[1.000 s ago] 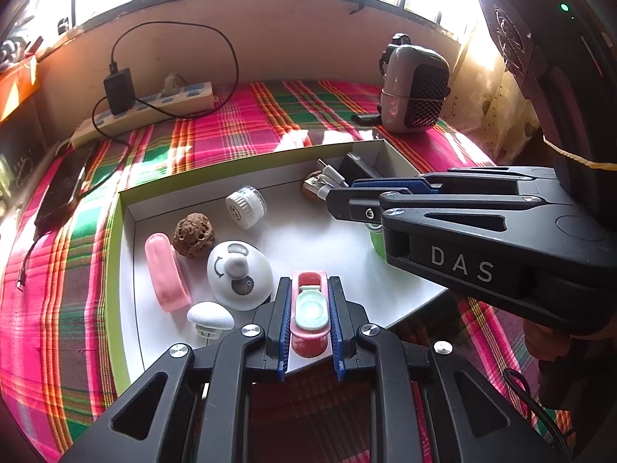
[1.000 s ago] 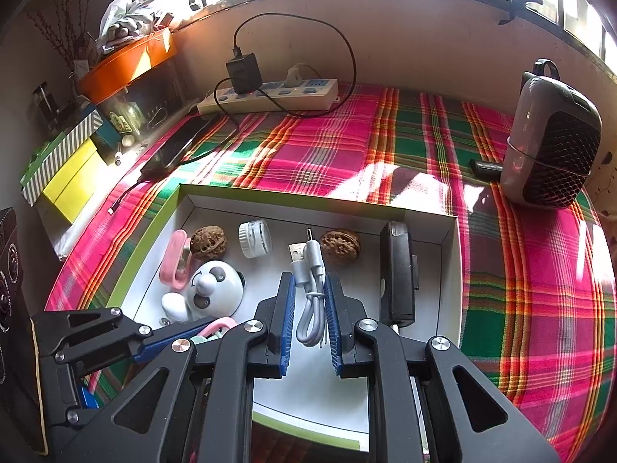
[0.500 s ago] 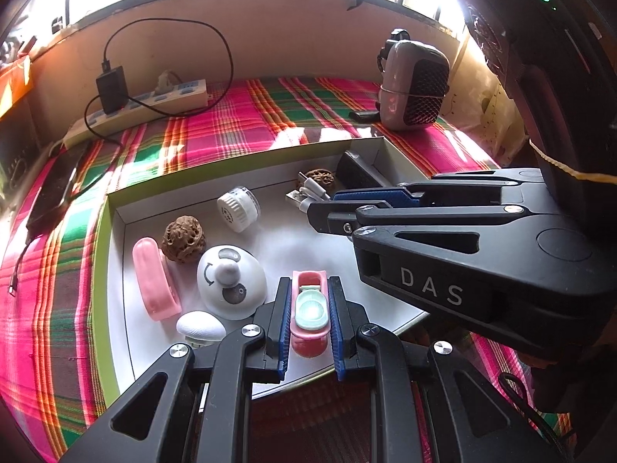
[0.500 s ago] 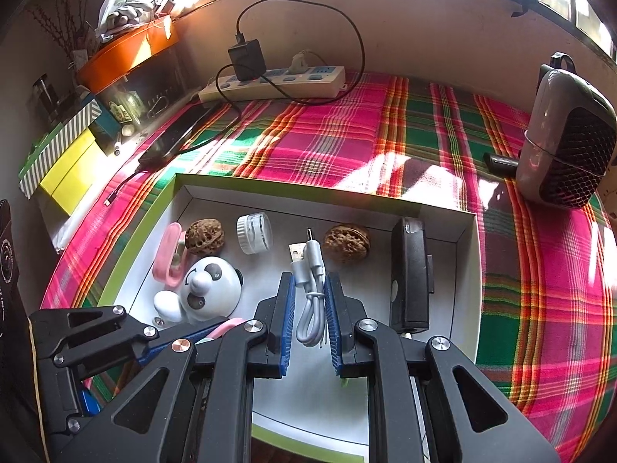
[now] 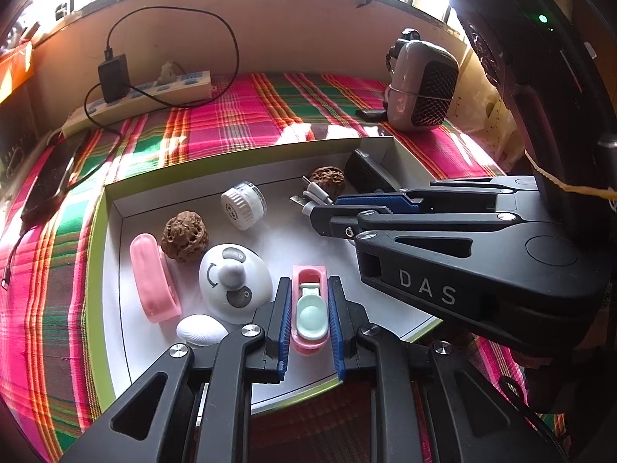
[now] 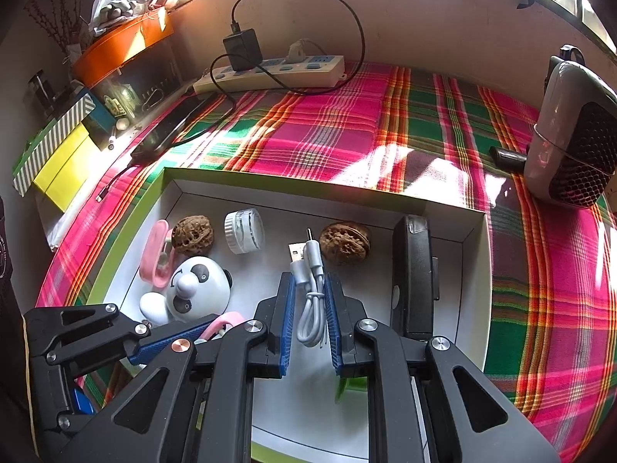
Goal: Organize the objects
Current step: 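Lower the cable into the tray with the right tool while the left tool lowers the clip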
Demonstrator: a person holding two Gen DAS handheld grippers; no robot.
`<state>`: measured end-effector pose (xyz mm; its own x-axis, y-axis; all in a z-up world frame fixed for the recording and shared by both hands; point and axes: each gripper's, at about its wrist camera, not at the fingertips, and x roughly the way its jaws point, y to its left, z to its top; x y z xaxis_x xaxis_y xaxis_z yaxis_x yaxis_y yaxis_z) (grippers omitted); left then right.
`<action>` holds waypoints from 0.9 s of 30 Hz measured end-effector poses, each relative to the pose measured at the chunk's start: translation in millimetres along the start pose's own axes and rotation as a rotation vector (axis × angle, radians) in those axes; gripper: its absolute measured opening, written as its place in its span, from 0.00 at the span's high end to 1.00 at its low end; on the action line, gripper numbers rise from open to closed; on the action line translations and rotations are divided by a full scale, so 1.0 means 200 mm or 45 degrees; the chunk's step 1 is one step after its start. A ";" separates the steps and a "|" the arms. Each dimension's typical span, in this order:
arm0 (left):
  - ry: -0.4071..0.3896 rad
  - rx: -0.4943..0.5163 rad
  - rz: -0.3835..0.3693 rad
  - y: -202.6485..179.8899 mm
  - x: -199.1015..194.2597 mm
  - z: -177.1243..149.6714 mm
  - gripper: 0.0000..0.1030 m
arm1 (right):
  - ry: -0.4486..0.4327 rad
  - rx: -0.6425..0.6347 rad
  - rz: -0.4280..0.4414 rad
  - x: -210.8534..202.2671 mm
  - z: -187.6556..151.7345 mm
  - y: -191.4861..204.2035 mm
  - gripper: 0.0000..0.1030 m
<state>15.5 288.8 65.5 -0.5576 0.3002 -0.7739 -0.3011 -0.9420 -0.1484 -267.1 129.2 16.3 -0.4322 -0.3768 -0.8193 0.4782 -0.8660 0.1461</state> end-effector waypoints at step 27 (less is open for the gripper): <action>0.010 -0.019 0.000 0.01 0.01 0.00 0.85 | 0.002 -0.006 -0.018 0.03 -0.01 0.03 0.84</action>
<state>13.1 287.4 63.2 -0.5515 0.2994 -0.7786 -0.2897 -0.9440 -0.1578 -264.8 123.3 10.9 -0.4377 -0.3638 -0.8222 0.4754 -0.8698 0.1319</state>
